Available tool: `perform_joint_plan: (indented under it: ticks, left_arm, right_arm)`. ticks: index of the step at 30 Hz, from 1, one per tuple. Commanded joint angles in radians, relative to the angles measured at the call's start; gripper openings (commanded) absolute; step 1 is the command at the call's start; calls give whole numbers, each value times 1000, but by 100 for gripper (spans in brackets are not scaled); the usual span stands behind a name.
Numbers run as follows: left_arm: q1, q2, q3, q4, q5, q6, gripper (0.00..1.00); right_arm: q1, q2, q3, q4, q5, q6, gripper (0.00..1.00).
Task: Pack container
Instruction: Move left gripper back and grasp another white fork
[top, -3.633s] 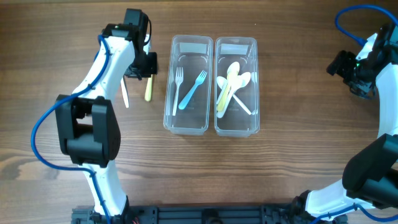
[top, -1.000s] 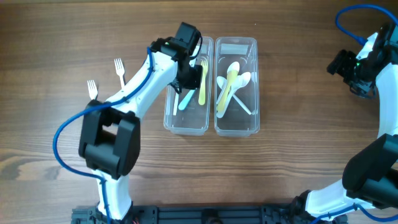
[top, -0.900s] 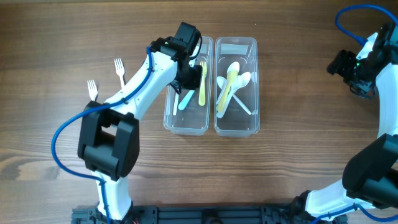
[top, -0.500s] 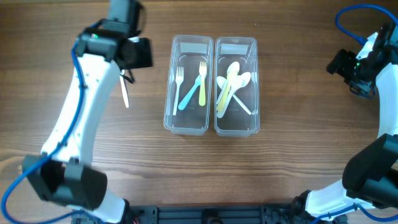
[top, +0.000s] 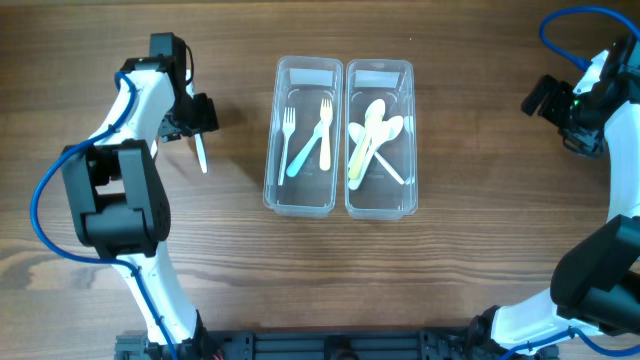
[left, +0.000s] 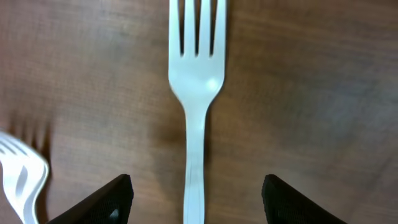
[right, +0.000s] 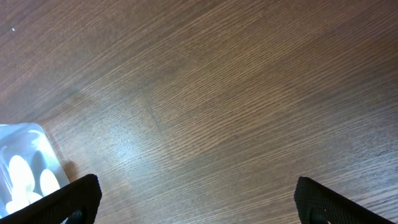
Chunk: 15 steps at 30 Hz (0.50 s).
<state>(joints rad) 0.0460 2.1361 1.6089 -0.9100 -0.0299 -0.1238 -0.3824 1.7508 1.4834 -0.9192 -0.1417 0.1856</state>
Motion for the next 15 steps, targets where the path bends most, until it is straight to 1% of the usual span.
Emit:
perform_joint_plan:
  ticks: [1,4,9,15]
  left_arm:
    - [-2,24,-3,48,18,58,64]
    - [-2,45,-3,72,18,58,58]
    - [-2,80,-3,71,18,65,55]
    - [-2,83,-3,72,18,69,29]
  right_arm:
    - [3,9,-3,3,-9,0,99]
    - [3,9,-3,2,-9,0,100]
    - [3,9,-3,2,-8,-2,99]
    - [3,9,-3,-1,-8,-2,97]
